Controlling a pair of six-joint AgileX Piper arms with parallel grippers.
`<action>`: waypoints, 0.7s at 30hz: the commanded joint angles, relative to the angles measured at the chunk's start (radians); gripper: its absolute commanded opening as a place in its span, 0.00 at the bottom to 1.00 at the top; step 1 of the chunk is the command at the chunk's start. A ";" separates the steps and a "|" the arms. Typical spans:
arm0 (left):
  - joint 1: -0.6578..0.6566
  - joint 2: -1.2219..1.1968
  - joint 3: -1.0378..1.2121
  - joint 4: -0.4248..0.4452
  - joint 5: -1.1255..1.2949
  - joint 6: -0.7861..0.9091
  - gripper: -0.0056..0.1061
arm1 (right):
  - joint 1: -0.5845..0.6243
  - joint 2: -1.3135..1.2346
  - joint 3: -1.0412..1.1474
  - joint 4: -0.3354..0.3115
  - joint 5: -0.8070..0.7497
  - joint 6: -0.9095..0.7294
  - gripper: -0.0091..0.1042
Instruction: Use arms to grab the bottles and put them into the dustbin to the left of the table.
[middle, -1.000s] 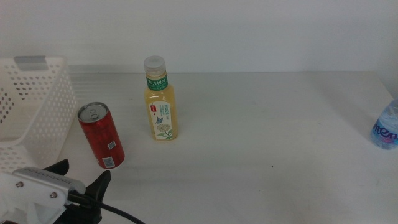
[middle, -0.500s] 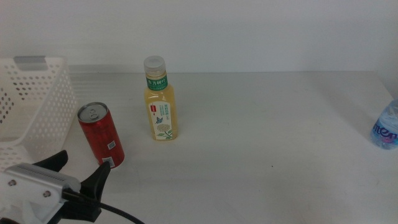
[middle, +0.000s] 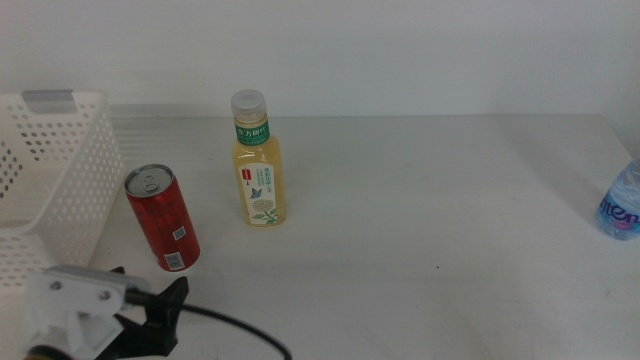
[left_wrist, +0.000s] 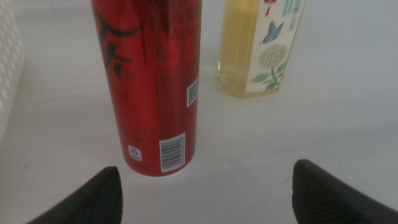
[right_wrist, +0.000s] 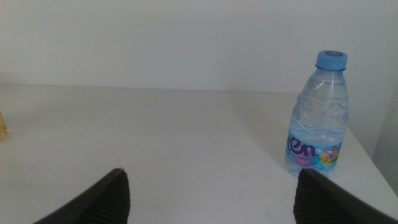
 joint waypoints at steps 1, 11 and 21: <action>-0.004 0.030 -0.039 -0.013 -0.182 -0.028 0.86 | -0.006 -0.027 -0.009 -0.008 -0.075 -0.009 0.73; -0.001 0.110 -0.134 -0.048 -0.182 -0.004 0.86 | -0.006 -0.027 -0.009 -0.008 -0.075 -0.009 0.73; 0.001 0.202 -0.238 -0.085 -0.181 -0.004 0.86 | -0.006 -0.027 -0.009 -0.008 -0.075 -0.009 0.73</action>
